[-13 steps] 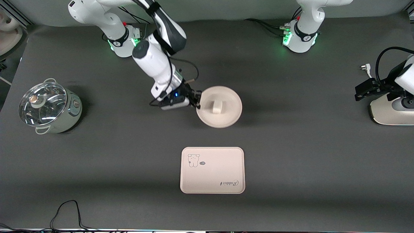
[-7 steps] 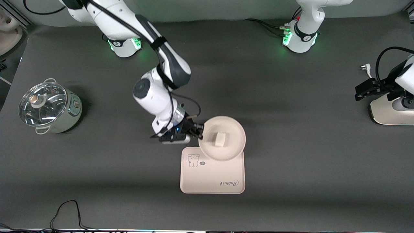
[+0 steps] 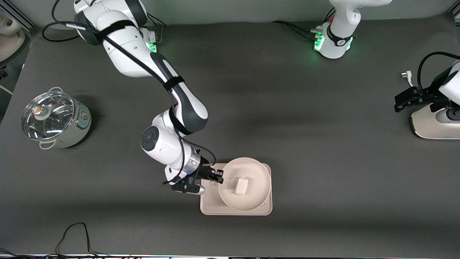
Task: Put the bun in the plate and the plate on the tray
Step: 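Carry the plate with the right gripper onto the white tray, then lower the plate onto the tray and open the right gripper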
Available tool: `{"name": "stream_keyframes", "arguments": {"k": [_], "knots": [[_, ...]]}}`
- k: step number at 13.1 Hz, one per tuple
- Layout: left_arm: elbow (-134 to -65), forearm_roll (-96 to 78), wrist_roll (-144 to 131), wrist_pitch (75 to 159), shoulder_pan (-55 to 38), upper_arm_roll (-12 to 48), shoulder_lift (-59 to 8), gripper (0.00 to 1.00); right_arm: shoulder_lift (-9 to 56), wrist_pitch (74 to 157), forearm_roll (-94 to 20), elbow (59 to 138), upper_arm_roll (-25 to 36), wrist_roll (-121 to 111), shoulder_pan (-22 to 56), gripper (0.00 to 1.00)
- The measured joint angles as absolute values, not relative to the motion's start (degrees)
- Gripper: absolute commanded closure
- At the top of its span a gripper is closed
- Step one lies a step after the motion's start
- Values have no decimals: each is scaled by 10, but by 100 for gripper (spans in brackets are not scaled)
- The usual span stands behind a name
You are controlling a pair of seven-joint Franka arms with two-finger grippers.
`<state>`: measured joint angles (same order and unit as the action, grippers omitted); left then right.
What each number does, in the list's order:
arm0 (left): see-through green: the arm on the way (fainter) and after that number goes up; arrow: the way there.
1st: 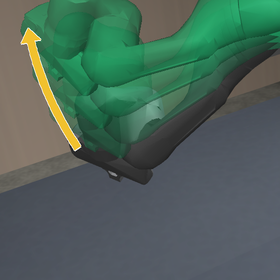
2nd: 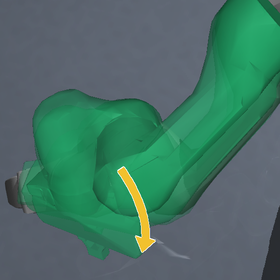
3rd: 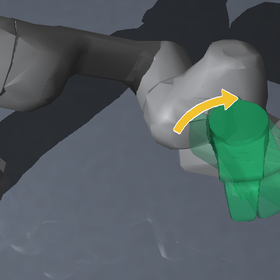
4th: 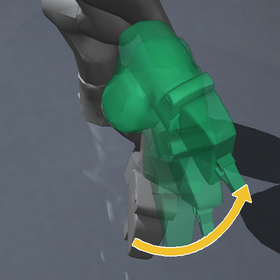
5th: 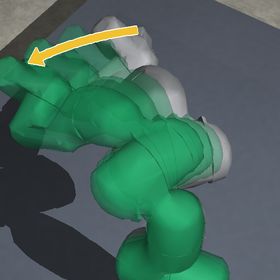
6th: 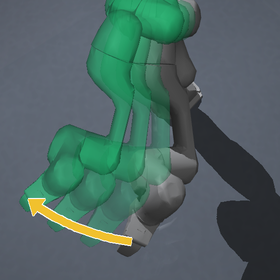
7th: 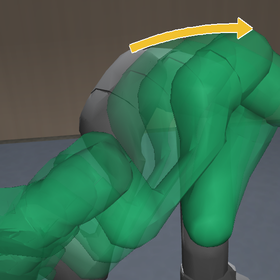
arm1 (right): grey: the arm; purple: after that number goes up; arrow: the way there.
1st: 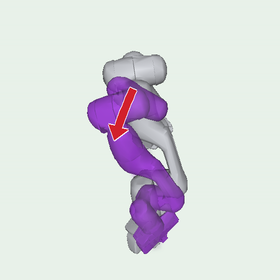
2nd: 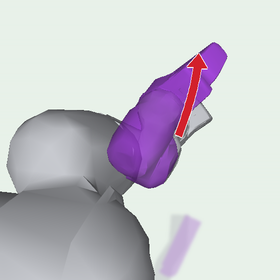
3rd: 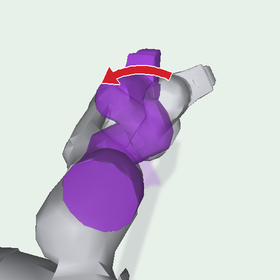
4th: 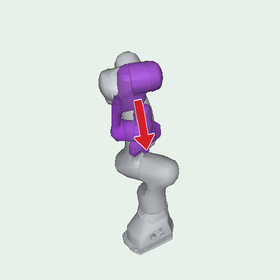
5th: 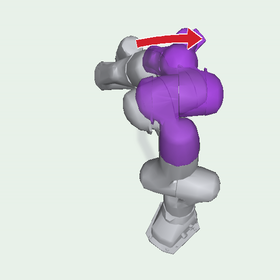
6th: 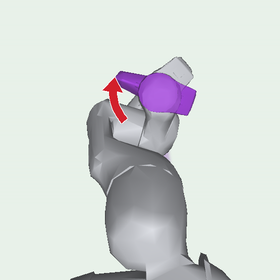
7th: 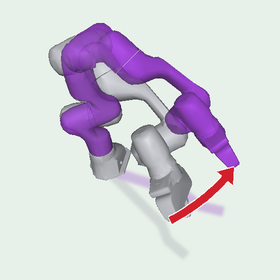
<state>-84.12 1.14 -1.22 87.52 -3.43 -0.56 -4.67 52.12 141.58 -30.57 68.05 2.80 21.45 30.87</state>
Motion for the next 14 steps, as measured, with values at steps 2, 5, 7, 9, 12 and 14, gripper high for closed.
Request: {"name": "stream_keyframes", "arguments": {"k": [2, 5, 7, 9, 12, 14], "knots": [[-841, 11, -12, 875, -34, -6, -47, 0, 547, 1416, -306, 673, 28, 215, 309, 100], [-841, 11, -12, 875, -34, -6, -47, 0, 583, 1435, -307, 670, 28, 215, 308, 100], [-841, 11, -12, 875, -34, -6, -47, 0, 601, 1453, -307, 667, 29, 214, 307, 100], [-841, 11, -12, 875, -34, -6, -47, 0, 612, 1466, -307, 666, 29, 214, 304, 100], [-841, 11, -12, 875, -34, -6, -47, 0, 615, 1469, -307, 664, 29, 214, 304, 0], [-841, 11, -12, 875, -34, -6, -47, 0, 615, 1470, -307, 660, 29, 214, 304, 0]]}}
